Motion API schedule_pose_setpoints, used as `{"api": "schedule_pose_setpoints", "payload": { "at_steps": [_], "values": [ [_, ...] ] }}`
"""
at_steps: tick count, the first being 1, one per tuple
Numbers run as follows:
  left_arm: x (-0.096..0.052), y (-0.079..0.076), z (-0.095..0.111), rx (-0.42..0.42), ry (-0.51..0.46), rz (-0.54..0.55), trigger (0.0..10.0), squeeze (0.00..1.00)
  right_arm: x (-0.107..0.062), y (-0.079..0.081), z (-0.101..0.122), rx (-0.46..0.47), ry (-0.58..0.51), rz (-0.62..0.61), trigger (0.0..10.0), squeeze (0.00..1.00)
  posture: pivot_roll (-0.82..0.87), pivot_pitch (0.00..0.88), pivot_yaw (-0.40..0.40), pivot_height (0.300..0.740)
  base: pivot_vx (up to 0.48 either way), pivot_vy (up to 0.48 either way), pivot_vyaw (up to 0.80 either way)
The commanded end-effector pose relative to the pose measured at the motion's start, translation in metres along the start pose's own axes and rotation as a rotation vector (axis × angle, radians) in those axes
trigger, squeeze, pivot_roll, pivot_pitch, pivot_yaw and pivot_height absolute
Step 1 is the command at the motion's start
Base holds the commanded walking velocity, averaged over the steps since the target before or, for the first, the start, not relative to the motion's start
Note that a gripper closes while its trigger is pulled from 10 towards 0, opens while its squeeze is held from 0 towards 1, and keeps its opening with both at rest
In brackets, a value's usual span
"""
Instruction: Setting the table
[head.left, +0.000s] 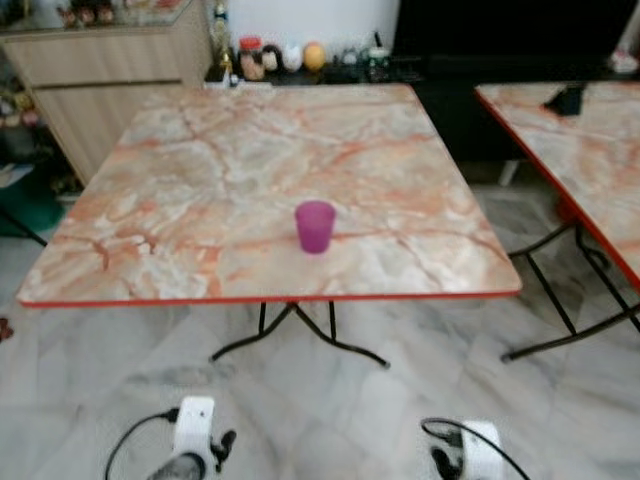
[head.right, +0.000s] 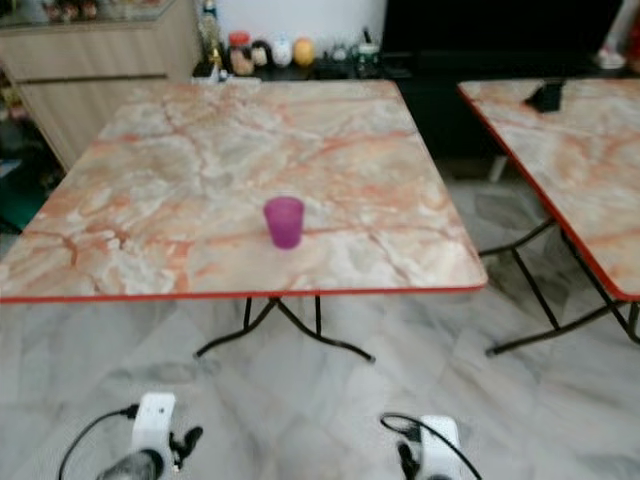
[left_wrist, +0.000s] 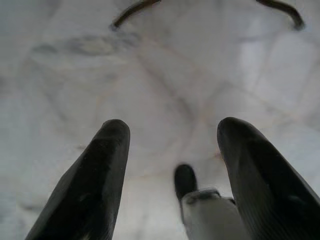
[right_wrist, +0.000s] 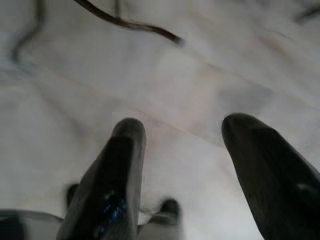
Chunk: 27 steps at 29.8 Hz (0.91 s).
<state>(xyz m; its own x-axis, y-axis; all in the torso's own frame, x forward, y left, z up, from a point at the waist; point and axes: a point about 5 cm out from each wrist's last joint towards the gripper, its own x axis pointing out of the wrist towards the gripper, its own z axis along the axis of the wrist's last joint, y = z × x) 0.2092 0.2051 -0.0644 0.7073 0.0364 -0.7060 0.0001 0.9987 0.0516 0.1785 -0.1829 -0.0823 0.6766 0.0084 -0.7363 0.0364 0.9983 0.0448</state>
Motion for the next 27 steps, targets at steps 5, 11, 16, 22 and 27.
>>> {"api": "schedule_pose_setpoints", "payload": {
  "at_steps": [5,11,16,22,27],
  "values": [
    [0.0010,-0.0074,0.0006,-0.001,0.001,-0.019,10.0,0.00,-0.0035,-0.0122,-0.0060,0.005,0.022,-0.029,10.0,0.00,0.01,0.000,0.003,0.740,0.280,0.000,0.00],
    [0.0009,-0.0073,0.0006,-0.003,-0.003,-0.018,10.0,0.00,-0.0035,-0.0117,-0.0062,0.006,0.023,-0.027,10.0,0.00,0.01,0.000,0.004,0.740,0.045,0.000,0.00],
    [0.0008,-0.0077,0.0004,-0.007,-0.004,-0.020,10.0,0.00,-0.0035,-0.0116,-0.0065,0.007,0.023,-0.026,10.0,0.00,0.01,0.000,0.003,0.740,0.000,0.000,0.00],
    [0.0008,-0.0088,-0.0003,0.028,0.003,-0.031,10.0,0.00,-0.0035,-0.0114,-0.0062,0.006,0.020,-0.024,10.0,0.00,0.01,0.000,0.002,0.740,0.000,0.000,0.00],
    [0.0006,-0.0099,-0.0014,0.032,0.006,-0.034,10.0,0.00,-0.0036,-0.0115,-0.0064,0.002,0.021,-0.021,10.0,0.00,0.01,0.000,0.001,0.740,0.000,-0.410,0.00]
  ]
}}
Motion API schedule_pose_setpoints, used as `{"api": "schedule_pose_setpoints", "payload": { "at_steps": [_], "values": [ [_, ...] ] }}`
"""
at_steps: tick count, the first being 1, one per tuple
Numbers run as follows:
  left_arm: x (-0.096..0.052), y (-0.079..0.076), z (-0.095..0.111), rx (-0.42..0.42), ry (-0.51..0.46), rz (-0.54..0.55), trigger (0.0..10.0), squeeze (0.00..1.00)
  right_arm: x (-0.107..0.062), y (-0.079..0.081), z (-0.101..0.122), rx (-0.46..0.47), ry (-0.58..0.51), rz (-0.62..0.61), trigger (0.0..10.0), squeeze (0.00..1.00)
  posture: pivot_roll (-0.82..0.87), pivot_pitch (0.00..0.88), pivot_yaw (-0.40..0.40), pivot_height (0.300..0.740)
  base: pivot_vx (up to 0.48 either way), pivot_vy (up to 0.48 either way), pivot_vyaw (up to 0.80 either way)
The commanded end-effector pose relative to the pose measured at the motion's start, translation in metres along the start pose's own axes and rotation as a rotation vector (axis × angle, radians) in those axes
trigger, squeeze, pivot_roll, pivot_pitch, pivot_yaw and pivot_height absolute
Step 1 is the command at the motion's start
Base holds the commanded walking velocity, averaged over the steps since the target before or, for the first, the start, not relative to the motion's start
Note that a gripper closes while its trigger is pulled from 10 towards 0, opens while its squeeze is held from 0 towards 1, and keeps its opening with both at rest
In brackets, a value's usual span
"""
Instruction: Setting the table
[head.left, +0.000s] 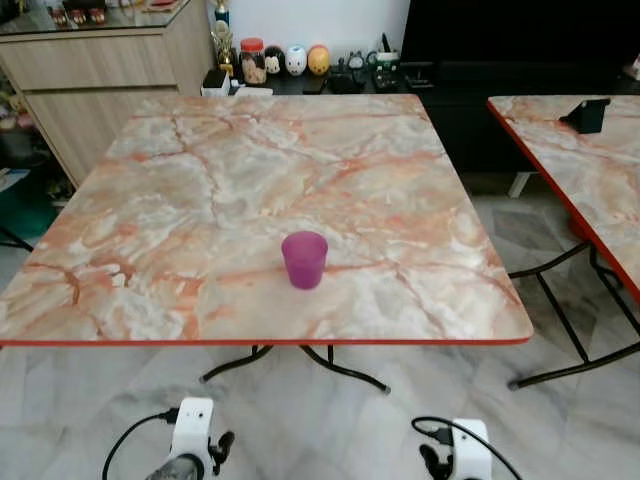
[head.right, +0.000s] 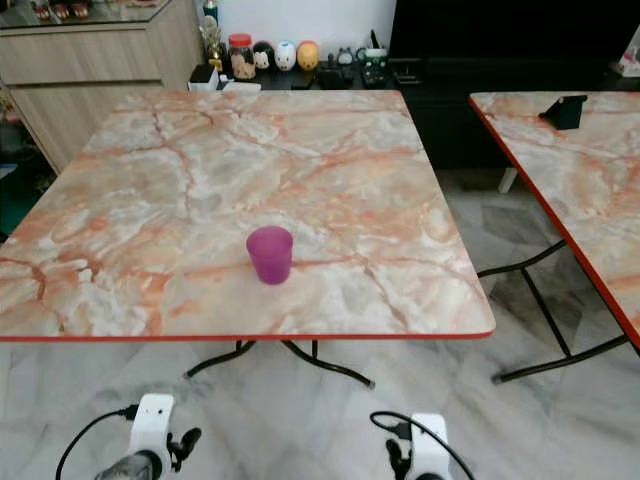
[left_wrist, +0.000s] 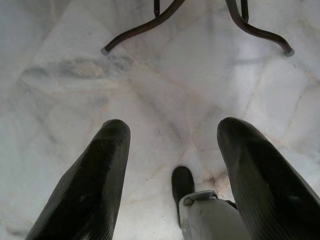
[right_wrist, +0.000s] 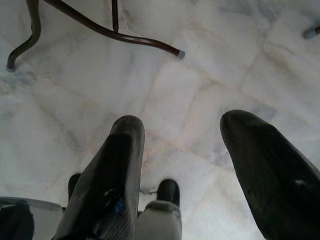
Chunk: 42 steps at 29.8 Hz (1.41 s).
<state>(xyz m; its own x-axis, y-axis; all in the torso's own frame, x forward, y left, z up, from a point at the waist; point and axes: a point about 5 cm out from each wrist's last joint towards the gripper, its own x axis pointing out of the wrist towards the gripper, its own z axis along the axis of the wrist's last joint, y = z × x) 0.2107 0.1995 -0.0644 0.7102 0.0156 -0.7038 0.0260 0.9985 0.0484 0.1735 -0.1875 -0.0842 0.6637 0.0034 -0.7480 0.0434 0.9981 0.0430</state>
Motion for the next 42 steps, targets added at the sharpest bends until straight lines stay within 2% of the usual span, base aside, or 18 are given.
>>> {"api": "schedule_pose_setpoints", "payload": {
  "at_steps": [1,9,20,26,28,34,35,40,42],
  "values": [
    [0.000,-0.004,-0.003,0.017,0.011,-0.013,10.0,0.00,-0.002,-0.007,-0.002,-0.003,0.004,-0.014,10.0,0.00,0.01,0.000,0.000,0.740,0.000,-0.420,0.00],
    [0.000,-0.006,-0.003,0.019,0.012,-0.015,10.0,0.00,-0.002,-0.008,-0.003,-0.005,0.007,-0.009,10.0,0.00,0.01,0.000,-0.004,0.740,0.000,-0.423,0.00],
    [-0.001,-0.002,-0.004,0.018,0.007,-0.001,10.0,0.00,-0.002,-0.009,-0.003,-0.009,0.006,-0.012,10.0,0.00,0.01,0.000,-0.007,0.740,0.000,0.000,0.00],
    [-0.003,0.005,-0.002,0.059,-0.030,0.008,10.0,0.00,-0.002,-0.009,-0.003,-0.006,0.005,-0.013,10.0,0.00,0.01,0.000,-0.002,0.740,0.000,0.000,0.00],
    [-0.006,0.010,0.000,0.097,-0.087,-0.003,10.0,0.00,-0.002,-0.009,-0.003,-0.006,0.004,-0.016,10.0,0.00,0.01,0.000,0.005,0.740,0.000,0.000,0.00],
    [-0.015,0.025,0.008,0.122,-0.233,-0.017,10.0,0.00,-0.003,-0.009,-0.003,-0.002,0.005,-0.016,10.0,0.00,0.03,0.000,0.004,0.740,0.000,0.000,0.00],
    [-0.015,0.025,0.008,0.122,-0.233,-0.017,10.0,0.00,-0.003,-0.009,-0.003,-0.002,0.005,-0.016,10.0,0.00,0.03,0.000,0.004,0.740,0.000,0.000,0.00],
    [-0.029,0.043,0.016,0.163,-0.377,-0.003,10.0,0.00,-0.003,-0.009,-0.004,-0.002,0.006,-0.012,10.0,0.00,0.03,0.000,0.006,0.740,0.000,0.000,0.00],
    [-0.041,0.052,0.018,0.190,-0.449,0.008,10.0,0.00,-0.003,-0.009,-0.004,-0.005,0.008,-0.011,10.0,0.00,0.04,0.000,0.010,0.740,0.000,0.000,0.00]
  ]
}}
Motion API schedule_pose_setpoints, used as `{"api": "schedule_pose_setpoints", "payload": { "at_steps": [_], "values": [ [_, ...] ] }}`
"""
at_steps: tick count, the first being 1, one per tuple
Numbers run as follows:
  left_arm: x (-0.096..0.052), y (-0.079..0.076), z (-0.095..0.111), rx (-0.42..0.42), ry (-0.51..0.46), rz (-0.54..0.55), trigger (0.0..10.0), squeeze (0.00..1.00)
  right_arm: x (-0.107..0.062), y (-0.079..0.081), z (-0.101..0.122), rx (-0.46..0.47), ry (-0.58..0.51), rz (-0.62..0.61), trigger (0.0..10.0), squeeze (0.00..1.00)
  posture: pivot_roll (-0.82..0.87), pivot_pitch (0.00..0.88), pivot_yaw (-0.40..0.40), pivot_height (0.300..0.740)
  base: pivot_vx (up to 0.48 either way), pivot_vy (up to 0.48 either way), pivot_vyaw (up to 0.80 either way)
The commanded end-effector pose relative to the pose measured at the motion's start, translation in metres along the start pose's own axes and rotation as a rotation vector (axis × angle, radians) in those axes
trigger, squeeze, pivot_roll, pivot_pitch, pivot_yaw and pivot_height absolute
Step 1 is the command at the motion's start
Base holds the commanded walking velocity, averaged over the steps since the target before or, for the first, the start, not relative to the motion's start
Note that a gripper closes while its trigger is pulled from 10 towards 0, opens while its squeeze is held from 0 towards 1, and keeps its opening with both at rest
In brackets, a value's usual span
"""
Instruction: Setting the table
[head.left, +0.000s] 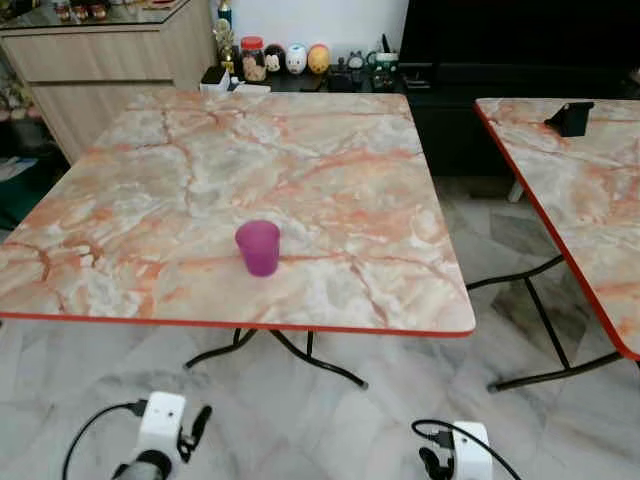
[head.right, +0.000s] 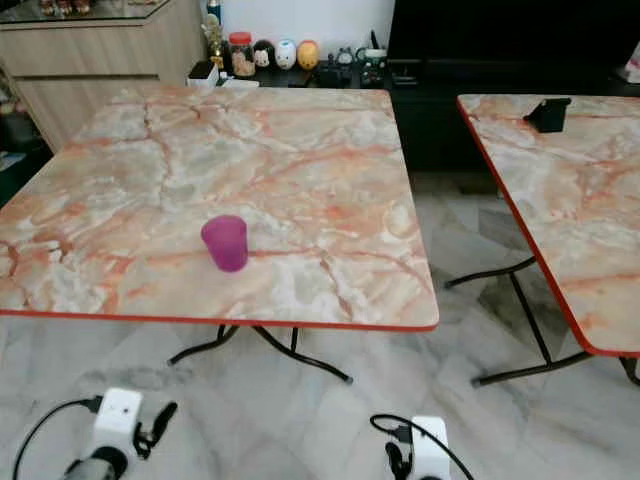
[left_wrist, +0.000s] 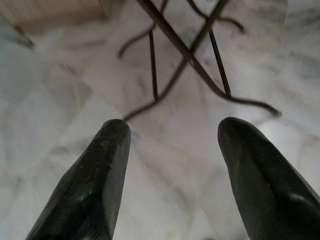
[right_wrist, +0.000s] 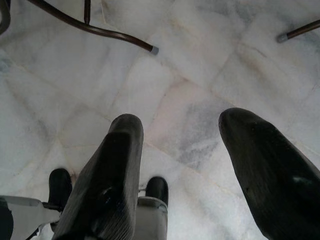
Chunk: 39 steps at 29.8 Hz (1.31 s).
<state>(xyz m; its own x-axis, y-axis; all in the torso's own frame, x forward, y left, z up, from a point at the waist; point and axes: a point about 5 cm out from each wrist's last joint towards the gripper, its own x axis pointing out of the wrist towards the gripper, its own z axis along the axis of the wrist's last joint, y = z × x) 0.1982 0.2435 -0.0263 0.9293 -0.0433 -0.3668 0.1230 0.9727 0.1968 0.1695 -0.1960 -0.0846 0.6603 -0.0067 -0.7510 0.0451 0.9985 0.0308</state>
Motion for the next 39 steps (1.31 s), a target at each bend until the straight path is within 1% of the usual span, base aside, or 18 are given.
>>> {"api": "schedule_pose_setpoints", "payload": {
  "at_steps": [1,5,7,12,13,14,15,16,17,19,21,23,24,25,27,30,33,39],
  "values": [
    [-0.008,0.011,0.005,0.020,-0.059,0.019,10.0,0.00,0.000,-0.001,-0.001,0.001,0.004,-0.001,10.0,0.00,0.04,0.000,0.010,0.740,0.000,0.000,0.00],
    [-0.017,0.025,0.018,0.015,-0.146,0.069,10.0,0.00,-0.001,-0.001,-0.001,0.000,0.005,0.001,10.0,0.00,0.05,0.000,0.009,0.740,0.000,0.000,0.00],
    [-0.021,0.026,0.022,0.024,-0.173,0.075,10.0,0.00,-0.001,-0.001,-0.001,0.001,0.006,0.001,10.0,0.00,0.06,0.000,0.006,0.740,0.000,0.000,0.00],
    [-0.033,0.031,0.055,0.061,-0.307,0.081,10.0,0.00,-0.001,-0.003,-0.002,0.002,0.003,-0.010,10.0,0.00,0.06,0.000,0.007,0.740,0.000,0.000,0.00],
    [-0.033,0.031,0.055,0.061,-0.307,0.081,10.0,0.00,-0.001,-0.003,-0.002,0.002,0.003,-0.010,10.0,0.00,0.06,0.000,0.007,0.740,0.000,0.000,0.00],
    [-0.032,0.032,0.065,0.062,-0.339,0.088,10.0,0.00,-0.001,-0.003,-0.002,0.003,0.004,-0.012,10.0,0.00,0.07,0.000,0.006,0.740,0.000,0.000,0.00],
    [-0.024,0.036,0.086,0.053,-0.396,0.116,10.0,0.00,-0.001,-0.003,-0.002,0.002,0.004,-0.013,10.0,0.00,0.07,0.000,0.005,0.740,0.000,0.000,0.00],
    [-0.024,0.036,0.086,0.053,-0.396,0.116,10.0,0.00,-0.001,-0.003,-0.002,0.002,0.004,-0.013,10.0,0.00,0.07,0.000,0.005,0.740,0.000,0.000,0.00],
    [-0.017,0.040,0.108,0.053,-0.460,0.148,10.0,0.00,-0.001,-0.003,-0.002,0.001,0.004,-0.015,10.0,0.00,0.06,0.000,0.005,0.740,0.000,0.000,0.00],
    [-0.009,0.044,0.131,0.038,-0.523,0.167,10.0,0.00,-0.001,-0.004,-0.001,0.008,-0.002,-0.020,10.0,0.00,0.06,0.000,0.003,0.740,0.000,0.000,0.00],
    [-0.006,0.045,0.145,0.036,-0.552,0.161,10.0,0.00,-0.001,-0.004,-0.001,0.011,-0.005,-0.025,10.0,0.00,0.07,0.000,0.002,0.740,0.000,0.000,0.00],
    [0.016,0.030,0.177,0.008,-0.600,0.052,10.0,0.00,-0.001,-0.004,0.000,0.013,-0.009,-0.036,10.0,0.00,0.06,0.000,0.003,0.740,0.000,0.000,0.00],
    [0.021,0.025,0.183,0.023,-0.607,0.026,10.0,0.00,-0.001,-0.005,0.000,0.016,-0.011,-0.040,10.0,0.00,0.06,0.000,0.003,0.740,0.000,0.000,0.00],
    [0.023,0.022,0.185,0.037,-0.609,0.016,10.0,0.00,-0.001,-0.005,0.000,0.018,-0.012,-0.043,10.0,0.00,0.06,0.000,0.003,0.740,0.000,0.000,0.00],
    [0.034,0.014,0.190,-0.002,-0.598,-0.011,10.0,0.00,-0.001,-0.004,0.001,0.019,-0.012,-0.044,10.0,0.00,0.05,0.000,0.011,0.740,0.000,0.000,0.00],
    [0.048,-0.010,0.195,-0.015,-0.584,-0.078,10.0,0.00,-0.001,-0.004,0.000,0.034,-0.016,-0.059,10.0,0.00,0.02,0.000,0.026,0.740,0.000,0.000,0.00],
    [0.052,-0.020,0.198,-0.058,-0.581,-0.098,10.0,0.00,-0.001,-0.004,-0.001,0.016,-0.004,-0.063,10.0,0.00,0.03,0.000,0.022,0.740,0.000,0.000,-0.20],
    [0.052,-0.019,0.201,-0.084,-0.598,-0.077,10.0,0.00,-0.001,-0.004,-0.001,0.015,-0.007,-0.064,10.0,0.00,0.04,0.000,0.018,0.740,0.000,0.000,-0.29]
  ]
}}
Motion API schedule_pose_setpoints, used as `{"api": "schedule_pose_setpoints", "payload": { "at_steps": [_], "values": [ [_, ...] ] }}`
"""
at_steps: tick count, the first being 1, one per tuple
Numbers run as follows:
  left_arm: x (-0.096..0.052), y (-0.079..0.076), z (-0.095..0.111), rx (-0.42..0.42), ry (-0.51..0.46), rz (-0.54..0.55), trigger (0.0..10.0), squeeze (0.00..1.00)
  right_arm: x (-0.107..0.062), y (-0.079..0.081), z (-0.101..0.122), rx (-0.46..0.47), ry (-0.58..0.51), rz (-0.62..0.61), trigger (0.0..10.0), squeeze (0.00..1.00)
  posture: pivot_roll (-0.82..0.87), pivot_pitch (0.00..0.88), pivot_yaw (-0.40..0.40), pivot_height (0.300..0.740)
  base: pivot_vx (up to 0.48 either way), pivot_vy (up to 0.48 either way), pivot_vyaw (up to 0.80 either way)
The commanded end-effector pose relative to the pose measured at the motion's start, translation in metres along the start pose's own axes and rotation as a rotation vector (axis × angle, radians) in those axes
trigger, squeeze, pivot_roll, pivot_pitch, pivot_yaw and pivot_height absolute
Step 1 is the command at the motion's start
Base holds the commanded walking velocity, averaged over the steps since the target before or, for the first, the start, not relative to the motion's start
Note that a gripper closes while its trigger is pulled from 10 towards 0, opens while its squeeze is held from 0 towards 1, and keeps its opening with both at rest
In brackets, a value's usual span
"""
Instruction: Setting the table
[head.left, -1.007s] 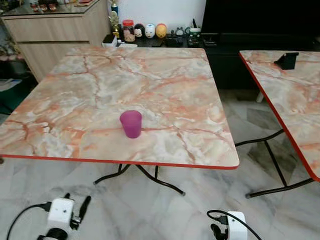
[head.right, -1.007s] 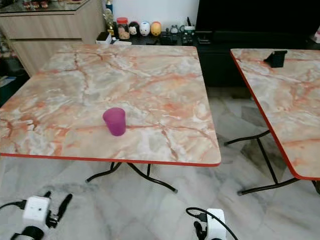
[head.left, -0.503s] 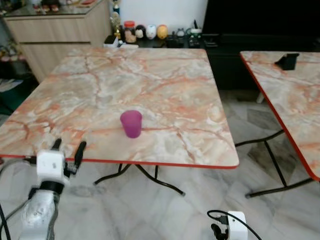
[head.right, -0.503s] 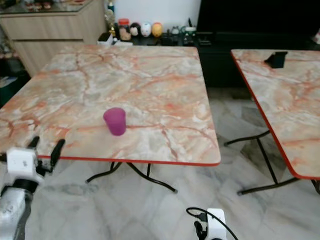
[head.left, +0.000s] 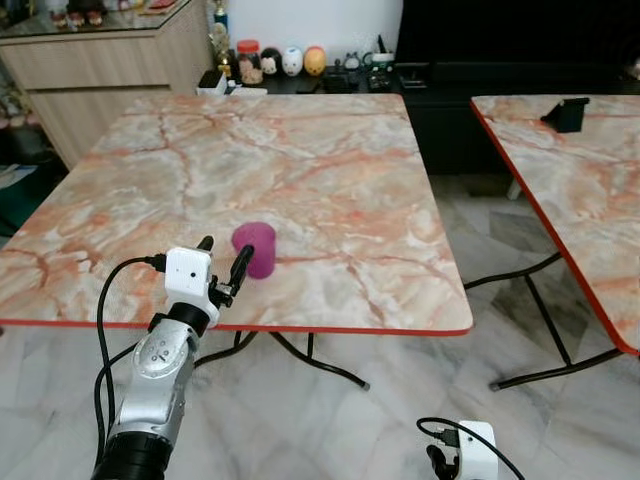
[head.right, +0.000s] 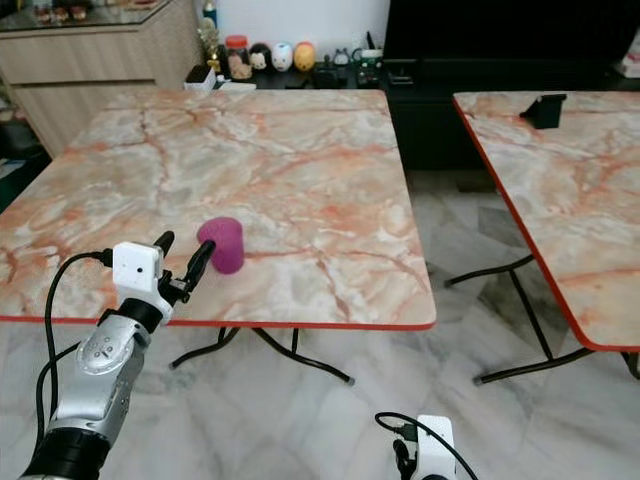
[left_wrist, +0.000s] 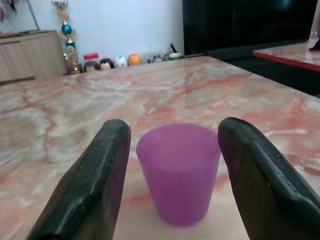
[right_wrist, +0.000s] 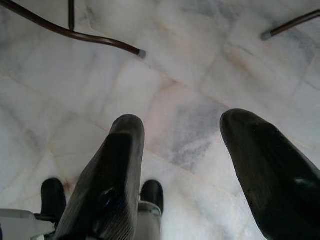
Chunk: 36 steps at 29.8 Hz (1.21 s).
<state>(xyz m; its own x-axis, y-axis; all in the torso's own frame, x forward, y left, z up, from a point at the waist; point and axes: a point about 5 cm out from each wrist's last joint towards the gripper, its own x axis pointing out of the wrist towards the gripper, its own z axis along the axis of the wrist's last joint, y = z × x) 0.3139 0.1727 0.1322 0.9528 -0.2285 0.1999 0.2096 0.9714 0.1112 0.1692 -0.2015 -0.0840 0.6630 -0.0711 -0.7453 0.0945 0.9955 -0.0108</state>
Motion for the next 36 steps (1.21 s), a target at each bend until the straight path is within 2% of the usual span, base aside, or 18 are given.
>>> {"api": "schedule_pose_setpoints", "payload": {
  "at_steps": [1,12,29,36],
  "values": [
    [-0.0006,0.0059,0.0015,-0.002,-0.004,0.024,10.0,0.00,-0.0002,0.0012,-0.0013,0.006,0.004,0.000,10.0,0.00,0.04,0.000,0.016,0.740,0.000,0.000,0.00],
    [0.0013,0.0099,0.0056,0.003,-0.018,0.040,10.0,0.00,0.0001,0.0020,-0.0008,0.000,0.006,0.013,10.0,0.00,0.04,0.000,0.015,0.740,0.000,0.000,0.00],
    [-0.0002,0.0091,0.0048,-0.015,-0.021,0.043,10.0,0.00,0.0004,0.0023,-0.0002,-0.003,0.008,0.019,10.0,0.00,0.04,0.000,0.015,0.740,0.298,0.000,0.00],
    [-0.0001,0.0090,0.0076,-0.005,-0.036,0.036,10.0,0.00,0.0004,0.0023,-0.0002,-0.005,0.009,0.020,10.0,0.00,0.04,0.000,0.017,0.740,0.000,0.000,0.00]
  ]
}}
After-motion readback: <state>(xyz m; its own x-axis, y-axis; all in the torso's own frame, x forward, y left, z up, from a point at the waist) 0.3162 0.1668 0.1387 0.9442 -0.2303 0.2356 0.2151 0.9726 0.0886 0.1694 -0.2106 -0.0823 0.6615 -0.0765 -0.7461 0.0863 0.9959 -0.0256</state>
